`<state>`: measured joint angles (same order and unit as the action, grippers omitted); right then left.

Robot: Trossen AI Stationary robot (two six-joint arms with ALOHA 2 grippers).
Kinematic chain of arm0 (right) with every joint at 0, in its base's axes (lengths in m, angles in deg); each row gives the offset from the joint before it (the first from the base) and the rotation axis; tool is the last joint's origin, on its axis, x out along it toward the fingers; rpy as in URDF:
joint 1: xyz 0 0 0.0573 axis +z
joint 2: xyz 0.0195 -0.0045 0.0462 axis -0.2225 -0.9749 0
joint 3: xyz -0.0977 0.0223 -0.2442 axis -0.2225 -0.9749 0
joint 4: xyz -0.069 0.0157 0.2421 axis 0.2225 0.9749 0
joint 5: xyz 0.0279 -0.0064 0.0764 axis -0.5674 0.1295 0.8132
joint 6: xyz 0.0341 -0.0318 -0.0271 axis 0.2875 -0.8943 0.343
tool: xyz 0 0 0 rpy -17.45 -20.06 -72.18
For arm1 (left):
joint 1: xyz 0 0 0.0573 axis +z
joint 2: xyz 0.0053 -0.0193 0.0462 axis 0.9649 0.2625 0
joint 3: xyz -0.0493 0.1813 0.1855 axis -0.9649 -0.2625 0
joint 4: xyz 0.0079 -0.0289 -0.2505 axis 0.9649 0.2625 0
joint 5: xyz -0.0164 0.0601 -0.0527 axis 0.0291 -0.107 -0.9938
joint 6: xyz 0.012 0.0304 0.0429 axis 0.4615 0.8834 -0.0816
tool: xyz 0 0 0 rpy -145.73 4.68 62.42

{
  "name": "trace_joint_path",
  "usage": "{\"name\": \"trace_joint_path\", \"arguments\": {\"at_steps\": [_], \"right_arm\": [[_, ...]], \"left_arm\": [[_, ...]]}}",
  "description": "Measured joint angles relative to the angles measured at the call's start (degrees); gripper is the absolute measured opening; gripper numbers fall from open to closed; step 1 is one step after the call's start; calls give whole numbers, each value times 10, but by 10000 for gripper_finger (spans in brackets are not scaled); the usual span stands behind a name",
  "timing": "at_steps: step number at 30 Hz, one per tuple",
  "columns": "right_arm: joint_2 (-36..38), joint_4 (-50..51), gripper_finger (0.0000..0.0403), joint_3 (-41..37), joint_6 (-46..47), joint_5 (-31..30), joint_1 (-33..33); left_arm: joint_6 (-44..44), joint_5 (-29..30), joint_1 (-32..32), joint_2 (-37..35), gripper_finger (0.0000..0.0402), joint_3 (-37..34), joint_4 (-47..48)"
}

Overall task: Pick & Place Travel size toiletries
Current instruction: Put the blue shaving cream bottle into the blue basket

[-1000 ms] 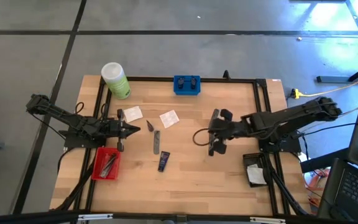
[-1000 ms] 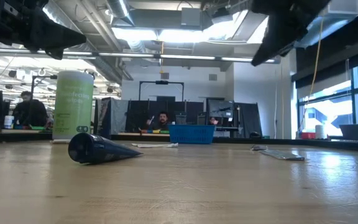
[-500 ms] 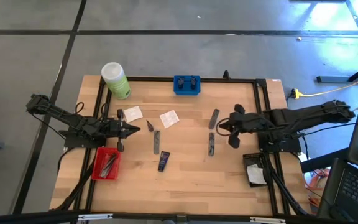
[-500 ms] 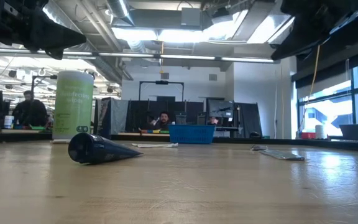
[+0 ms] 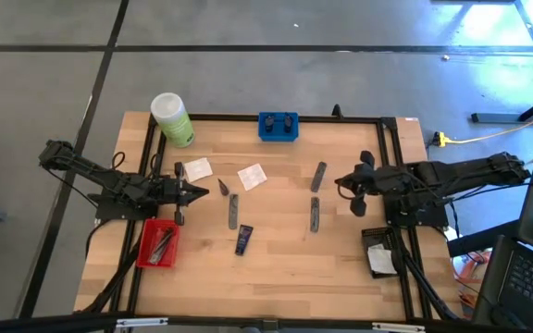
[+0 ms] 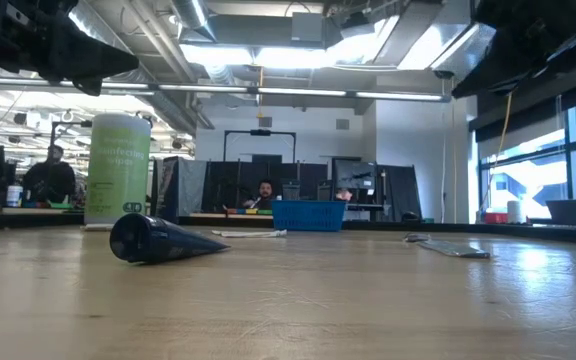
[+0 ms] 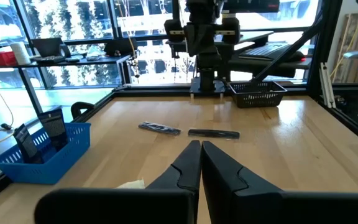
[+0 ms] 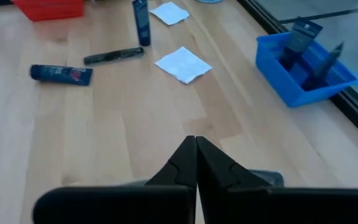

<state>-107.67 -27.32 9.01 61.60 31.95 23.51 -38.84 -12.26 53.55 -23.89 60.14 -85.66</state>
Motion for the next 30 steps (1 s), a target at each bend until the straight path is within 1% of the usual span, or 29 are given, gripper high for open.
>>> {"name": "trace_joint_path", "arguments": {"at_steps": [6,15,30], "right_arm": [[16,3,18,-14,2,-20,0],[9,0,50,-14,1,-20,0],[8,0,84,-14,2,-20,0]], "left_arm": [[0,0,0,0,12,0,0],[0,0,0,0,9,0,0],[0,0,0,0,11,0,0]]}}
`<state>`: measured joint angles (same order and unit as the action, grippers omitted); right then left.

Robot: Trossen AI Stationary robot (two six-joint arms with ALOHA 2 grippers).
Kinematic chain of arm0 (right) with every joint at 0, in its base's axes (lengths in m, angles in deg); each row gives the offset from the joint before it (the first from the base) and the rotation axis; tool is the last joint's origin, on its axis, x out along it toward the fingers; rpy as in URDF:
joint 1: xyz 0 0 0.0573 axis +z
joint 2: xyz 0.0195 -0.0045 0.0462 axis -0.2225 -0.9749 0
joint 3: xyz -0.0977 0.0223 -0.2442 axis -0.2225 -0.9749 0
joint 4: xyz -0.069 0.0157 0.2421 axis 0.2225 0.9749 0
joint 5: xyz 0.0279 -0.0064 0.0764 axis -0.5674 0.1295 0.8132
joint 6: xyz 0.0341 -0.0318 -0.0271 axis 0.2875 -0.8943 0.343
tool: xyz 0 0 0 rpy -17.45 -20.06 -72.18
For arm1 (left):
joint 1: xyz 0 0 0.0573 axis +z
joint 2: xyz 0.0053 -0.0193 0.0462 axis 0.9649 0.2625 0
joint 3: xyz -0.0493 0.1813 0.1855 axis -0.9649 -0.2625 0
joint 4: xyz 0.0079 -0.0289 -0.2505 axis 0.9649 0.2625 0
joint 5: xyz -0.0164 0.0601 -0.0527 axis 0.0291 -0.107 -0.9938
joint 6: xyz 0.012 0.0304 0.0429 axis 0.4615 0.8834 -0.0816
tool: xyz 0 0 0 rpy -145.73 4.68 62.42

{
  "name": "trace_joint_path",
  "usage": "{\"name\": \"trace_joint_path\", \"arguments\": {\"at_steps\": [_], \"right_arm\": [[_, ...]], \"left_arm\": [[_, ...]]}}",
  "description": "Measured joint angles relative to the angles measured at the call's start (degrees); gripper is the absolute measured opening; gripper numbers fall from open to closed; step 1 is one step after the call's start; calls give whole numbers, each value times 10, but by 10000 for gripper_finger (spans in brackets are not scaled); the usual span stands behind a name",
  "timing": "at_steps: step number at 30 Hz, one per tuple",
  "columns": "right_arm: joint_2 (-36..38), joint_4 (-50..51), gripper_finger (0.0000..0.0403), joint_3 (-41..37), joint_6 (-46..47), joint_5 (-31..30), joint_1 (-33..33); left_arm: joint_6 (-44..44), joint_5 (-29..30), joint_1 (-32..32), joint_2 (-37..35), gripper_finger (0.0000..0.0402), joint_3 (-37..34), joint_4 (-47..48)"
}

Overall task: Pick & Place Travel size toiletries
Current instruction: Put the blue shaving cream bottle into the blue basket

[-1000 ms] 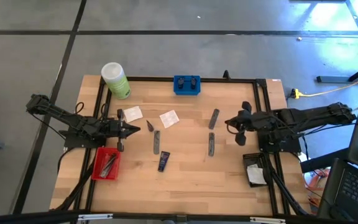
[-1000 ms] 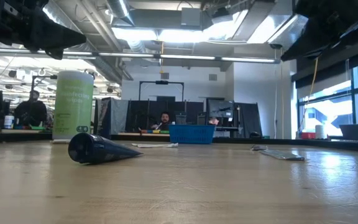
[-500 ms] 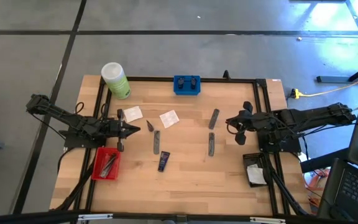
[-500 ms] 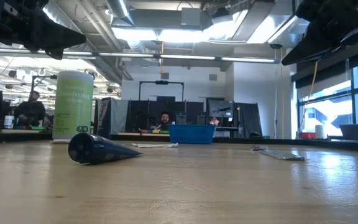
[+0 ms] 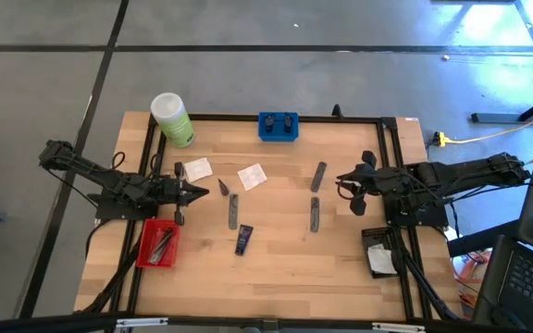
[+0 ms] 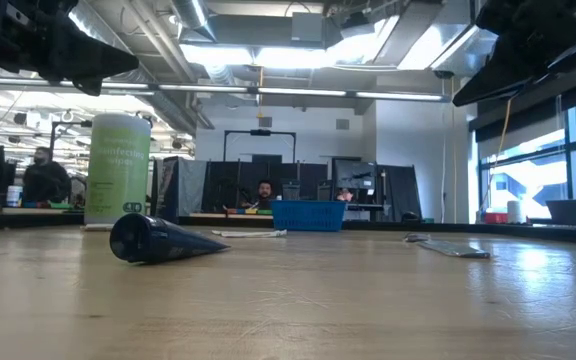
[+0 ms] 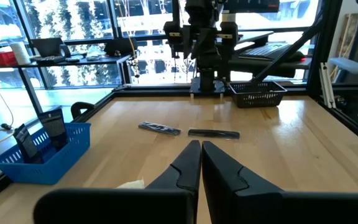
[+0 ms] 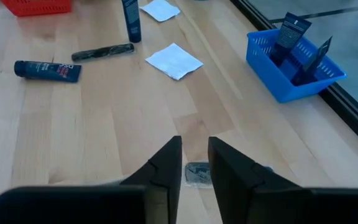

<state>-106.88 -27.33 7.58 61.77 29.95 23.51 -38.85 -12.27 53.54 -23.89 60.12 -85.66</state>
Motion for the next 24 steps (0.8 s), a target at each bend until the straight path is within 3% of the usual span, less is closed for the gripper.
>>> {"name": "trace_joint_path", "arguments": {"at_steps": [24], "right_arm": [[0,0,124,0,0,0,0]], "left_arm": [[0,0,0,0,12,0,0]]}}
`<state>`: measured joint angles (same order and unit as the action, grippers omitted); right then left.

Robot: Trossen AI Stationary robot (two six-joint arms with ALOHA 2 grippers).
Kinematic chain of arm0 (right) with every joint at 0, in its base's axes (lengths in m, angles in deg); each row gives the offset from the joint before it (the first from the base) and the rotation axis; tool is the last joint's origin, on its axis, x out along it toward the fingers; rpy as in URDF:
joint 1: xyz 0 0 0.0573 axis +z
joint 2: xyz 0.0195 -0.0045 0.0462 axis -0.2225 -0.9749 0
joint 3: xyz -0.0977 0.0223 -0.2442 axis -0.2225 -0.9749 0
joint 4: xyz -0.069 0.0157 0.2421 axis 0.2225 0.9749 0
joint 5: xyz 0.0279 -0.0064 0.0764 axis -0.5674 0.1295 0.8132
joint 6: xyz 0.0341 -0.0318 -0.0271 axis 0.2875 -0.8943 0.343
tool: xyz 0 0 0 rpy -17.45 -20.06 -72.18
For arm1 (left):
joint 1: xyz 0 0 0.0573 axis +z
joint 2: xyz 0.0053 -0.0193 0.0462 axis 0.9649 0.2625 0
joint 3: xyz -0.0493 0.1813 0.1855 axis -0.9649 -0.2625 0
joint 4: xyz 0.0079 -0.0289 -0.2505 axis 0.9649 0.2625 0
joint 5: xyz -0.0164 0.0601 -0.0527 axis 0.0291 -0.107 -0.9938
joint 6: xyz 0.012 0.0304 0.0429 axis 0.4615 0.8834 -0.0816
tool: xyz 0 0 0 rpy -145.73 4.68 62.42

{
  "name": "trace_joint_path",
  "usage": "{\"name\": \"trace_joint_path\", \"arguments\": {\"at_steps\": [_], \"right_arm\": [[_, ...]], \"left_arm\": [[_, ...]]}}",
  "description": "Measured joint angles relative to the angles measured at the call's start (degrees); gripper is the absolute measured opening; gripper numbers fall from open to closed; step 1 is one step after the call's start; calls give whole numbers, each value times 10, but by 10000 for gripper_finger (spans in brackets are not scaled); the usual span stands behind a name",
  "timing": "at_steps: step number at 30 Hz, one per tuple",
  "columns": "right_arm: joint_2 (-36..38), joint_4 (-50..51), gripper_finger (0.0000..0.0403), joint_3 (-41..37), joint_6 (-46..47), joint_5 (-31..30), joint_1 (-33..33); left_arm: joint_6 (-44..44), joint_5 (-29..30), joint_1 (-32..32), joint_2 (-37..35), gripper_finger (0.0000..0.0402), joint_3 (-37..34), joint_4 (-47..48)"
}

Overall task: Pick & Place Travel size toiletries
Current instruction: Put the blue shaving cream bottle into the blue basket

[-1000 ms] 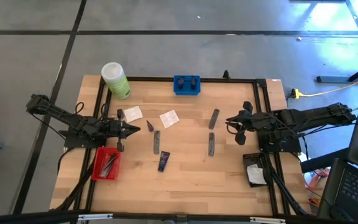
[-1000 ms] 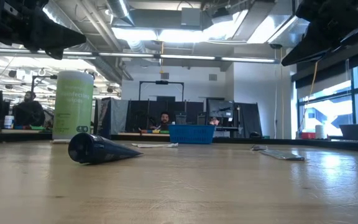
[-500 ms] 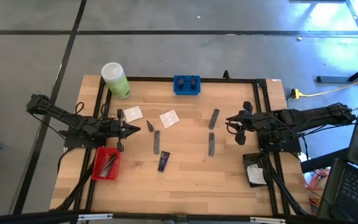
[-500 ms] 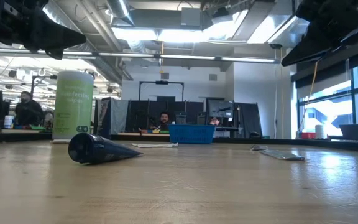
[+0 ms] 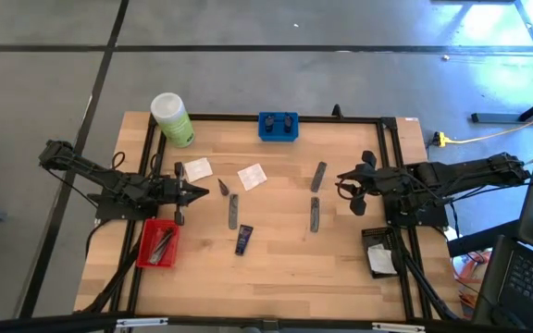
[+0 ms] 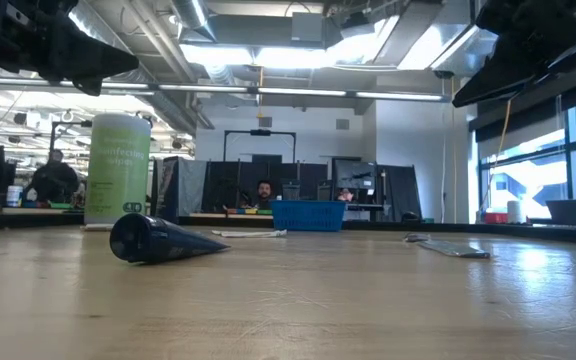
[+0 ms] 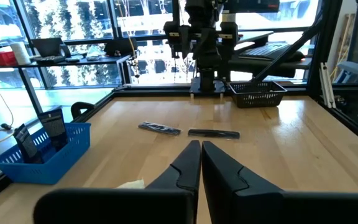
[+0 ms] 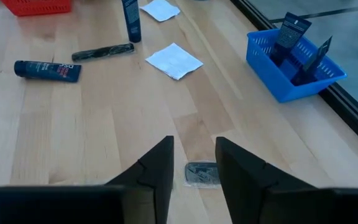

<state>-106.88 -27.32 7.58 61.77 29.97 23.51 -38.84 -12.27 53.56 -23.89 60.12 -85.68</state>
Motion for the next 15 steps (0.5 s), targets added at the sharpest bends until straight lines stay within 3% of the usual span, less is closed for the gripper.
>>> {"name": "trace_joint_path", "arguments": {"at_steps": [6,15], "right_arm": [[0,0,133,0,0,0,0],[0,0,143,0,0,1,0]], "left_arm": [[0,14,0,0,11,0,0],[26,200,4,0,8,0,-5]]}}
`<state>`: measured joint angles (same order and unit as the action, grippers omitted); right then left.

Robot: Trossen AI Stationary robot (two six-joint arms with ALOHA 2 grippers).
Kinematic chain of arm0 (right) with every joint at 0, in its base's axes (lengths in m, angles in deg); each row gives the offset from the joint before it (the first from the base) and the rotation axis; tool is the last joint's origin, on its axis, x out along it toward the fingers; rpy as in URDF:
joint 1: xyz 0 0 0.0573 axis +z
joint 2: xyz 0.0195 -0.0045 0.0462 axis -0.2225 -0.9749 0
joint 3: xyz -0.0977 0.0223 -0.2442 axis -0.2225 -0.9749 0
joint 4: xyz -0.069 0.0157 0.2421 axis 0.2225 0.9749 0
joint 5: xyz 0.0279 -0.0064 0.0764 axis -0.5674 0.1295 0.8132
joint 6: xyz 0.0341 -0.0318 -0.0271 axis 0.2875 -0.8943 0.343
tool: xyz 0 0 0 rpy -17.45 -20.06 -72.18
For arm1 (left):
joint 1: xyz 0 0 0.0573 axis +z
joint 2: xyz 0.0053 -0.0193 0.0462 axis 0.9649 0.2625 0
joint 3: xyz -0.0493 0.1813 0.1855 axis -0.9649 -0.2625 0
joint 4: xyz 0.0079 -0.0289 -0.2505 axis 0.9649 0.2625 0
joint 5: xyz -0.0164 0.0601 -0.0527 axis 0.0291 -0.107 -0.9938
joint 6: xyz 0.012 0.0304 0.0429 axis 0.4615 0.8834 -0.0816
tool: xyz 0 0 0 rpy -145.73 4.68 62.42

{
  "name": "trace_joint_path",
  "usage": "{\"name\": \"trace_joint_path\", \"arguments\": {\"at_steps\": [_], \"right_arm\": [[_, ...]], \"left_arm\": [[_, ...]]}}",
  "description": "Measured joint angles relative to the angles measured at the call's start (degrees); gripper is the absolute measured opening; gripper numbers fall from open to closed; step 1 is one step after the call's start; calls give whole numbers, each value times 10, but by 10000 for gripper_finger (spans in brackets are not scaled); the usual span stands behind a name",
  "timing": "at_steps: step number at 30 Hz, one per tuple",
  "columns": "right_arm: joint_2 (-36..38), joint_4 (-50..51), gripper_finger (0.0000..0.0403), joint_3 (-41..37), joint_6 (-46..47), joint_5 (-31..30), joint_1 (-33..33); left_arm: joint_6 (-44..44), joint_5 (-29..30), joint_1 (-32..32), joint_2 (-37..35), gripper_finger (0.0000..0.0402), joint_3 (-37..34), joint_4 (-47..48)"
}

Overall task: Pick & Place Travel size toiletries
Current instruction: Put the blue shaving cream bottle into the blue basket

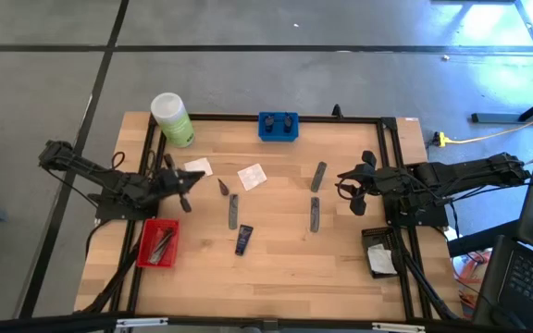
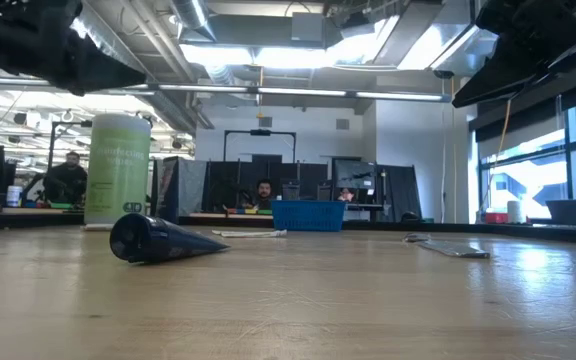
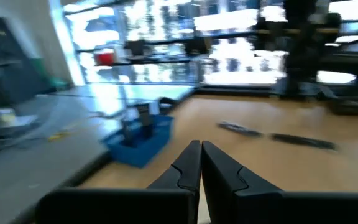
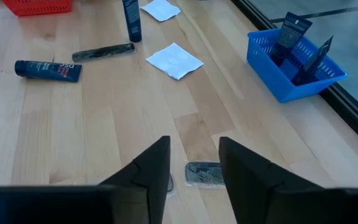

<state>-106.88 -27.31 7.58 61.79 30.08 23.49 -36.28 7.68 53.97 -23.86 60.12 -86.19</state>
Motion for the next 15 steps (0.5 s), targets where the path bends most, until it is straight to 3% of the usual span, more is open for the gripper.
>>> {"name": "trace_joint_path", "arguments": {"at_steps": [7,12,15], "right_arm": [[0,0,151,0,0,0,0],[0,0,156,0,0,0,0],[0,0,160,0,0,0,0]], "left_arm": [[4,24,4,1,12,0,-11],[-6,-4,7,4,12,0,-37],[-63,-62,7,6,9,0,-42]]}}
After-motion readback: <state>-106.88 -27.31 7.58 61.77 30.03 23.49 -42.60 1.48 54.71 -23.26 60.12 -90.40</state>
